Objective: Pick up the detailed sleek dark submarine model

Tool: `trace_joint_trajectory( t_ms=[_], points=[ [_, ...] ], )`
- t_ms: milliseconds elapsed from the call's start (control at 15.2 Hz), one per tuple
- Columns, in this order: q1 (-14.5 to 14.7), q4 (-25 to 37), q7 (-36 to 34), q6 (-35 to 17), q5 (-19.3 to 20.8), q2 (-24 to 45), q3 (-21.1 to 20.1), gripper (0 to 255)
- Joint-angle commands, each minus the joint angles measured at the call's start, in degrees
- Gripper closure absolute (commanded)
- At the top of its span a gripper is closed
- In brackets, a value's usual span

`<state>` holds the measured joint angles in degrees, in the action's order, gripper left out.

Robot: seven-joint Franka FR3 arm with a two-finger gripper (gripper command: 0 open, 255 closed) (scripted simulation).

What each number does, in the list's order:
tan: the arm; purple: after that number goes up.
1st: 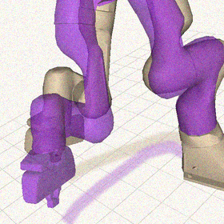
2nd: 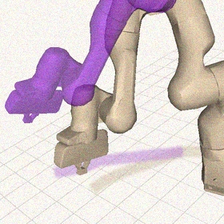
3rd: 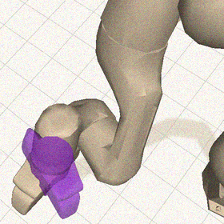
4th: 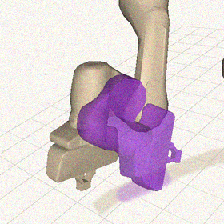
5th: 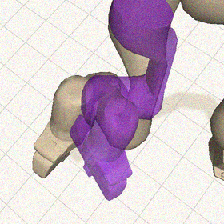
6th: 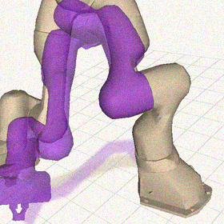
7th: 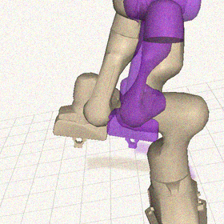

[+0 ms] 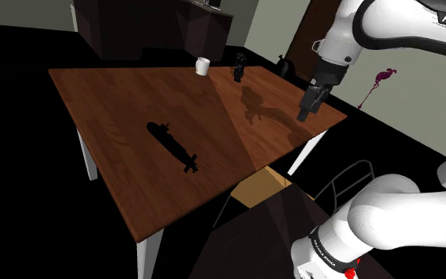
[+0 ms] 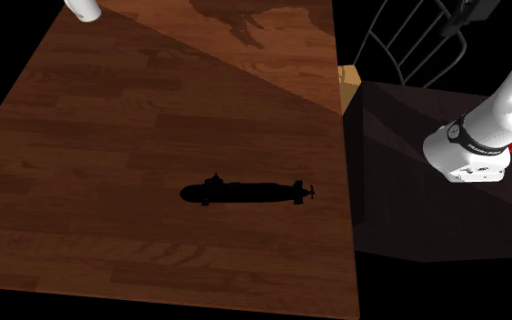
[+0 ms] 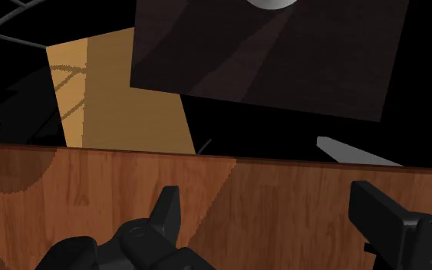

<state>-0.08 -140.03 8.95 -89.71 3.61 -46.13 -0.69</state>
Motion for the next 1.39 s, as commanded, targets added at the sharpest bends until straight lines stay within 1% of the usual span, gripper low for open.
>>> trace_joint_trajectory(
  t_ms=[0,330,660,990,1320],
  points=[
    [0.0,0.0,0.0,0.0,0.0,0.0,0.0,0],
    [1.55,-1.83,-3.44,-8.94,-3.59,6.47,-2.3,0],
    [3.07,-1.75,-6.38,-17.81,-6.7,14.52,-4.61,0],
    [4.41,0.29,-8.93,-26.08,-9.18,23.75,-6.85,0],
    [5.59,4.24,-11.32,-33.31,-10.81,33.67,-8.92,0]
  ],
)
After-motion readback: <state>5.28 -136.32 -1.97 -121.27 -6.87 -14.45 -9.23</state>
